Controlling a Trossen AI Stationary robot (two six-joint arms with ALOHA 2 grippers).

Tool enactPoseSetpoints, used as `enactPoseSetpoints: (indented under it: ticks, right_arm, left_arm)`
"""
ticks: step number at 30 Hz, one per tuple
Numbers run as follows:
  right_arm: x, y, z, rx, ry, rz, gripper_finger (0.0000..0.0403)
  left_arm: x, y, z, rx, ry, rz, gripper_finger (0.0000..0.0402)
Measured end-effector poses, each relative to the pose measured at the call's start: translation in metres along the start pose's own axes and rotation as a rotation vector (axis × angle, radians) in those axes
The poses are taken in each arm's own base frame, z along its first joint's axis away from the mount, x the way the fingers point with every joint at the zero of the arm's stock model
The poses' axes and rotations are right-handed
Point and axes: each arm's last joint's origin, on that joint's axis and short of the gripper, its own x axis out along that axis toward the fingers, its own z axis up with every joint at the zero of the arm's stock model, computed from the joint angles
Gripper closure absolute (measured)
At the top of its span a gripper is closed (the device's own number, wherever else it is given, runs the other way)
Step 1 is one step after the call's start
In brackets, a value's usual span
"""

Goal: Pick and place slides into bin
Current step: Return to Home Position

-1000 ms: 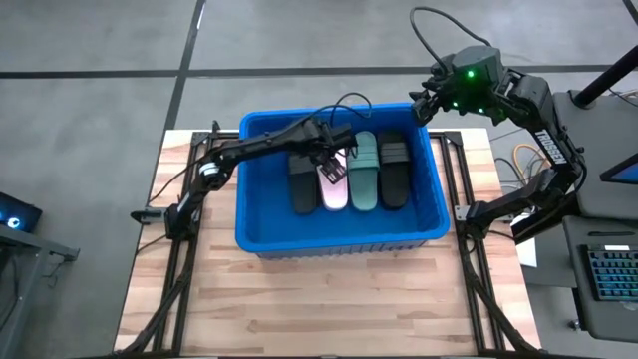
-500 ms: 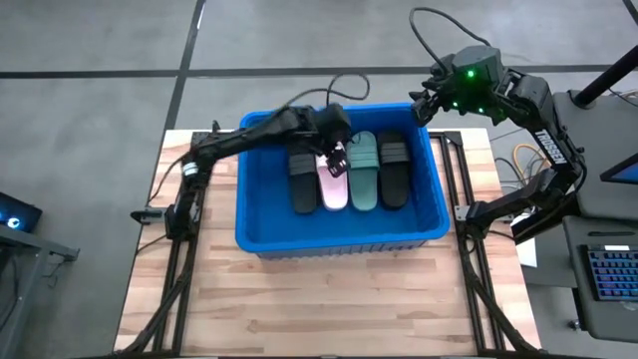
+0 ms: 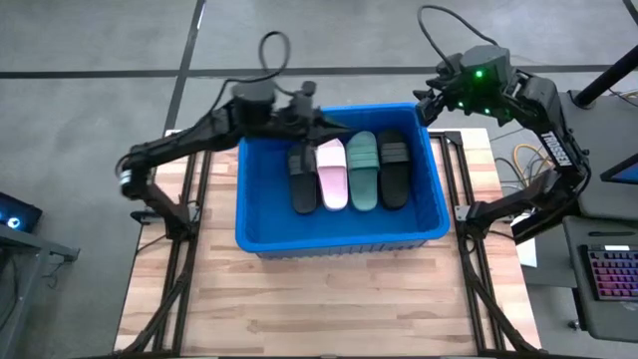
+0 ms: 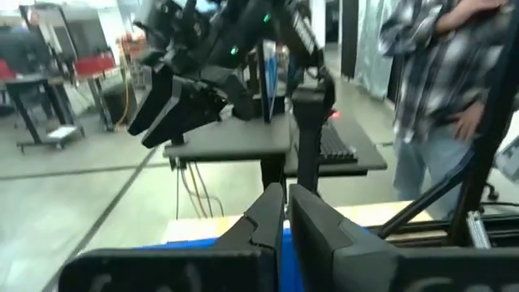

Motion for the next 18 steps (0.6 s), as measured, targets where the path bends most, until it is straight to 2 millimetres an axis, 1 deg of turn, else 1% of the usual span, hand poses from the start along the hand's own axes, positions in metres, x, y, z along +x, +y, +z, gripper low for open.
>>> enactPoseSetpoints:
  ticks: [3,5,7,9,13,15,18]
  right_arm:
    - [-0.006,-0.002,0.000,0.006,-0.019,0.002,0.0209]
    - [-0.011,-0.003,0.000,0.011,-0.043,0.013,0.0209]
    - [-0.018,-0.003,0.001,0.015,-0.072,0.063,0.0209]
    - [-0.025,-0.003,0.002,0.012,-0.112,0.137,0.0209]
    - [-0.039,-0.003,0.006,0.008,-0.207,0.250,0.0209]
    - [-0.045,-0.003,0.008,0.014,-0.247,0.265,0.0209]
    - [-0.048,-0.004,0.010,0.021,-0.279,0.267,0.0209]
  left_arm:
    - [-0.022,-0.008,-0.007,0.011,-0.053,0.000,0.0395]
    - [-0.039,-0.014,-0.017,-0.006,-0.075,0.003,0.0399]
    - [-0.057,-0.020,-0.030,-0.032,-0.091,0.008,0.0400]
    - [-0.078,-0.027,-0.045,-0.056,-0.092,0.022,0.0401]
    - [-0.124,-0.041,-0.064,-0.076,-0.130,0.054,0.0401]
    - [-0.147,-0.048,-0.070,-0.083,-0.163,0.054,0.0401]
    - [-0.173,-0.057,-0.085,-0.090,-0.186,0.052,0.0401]
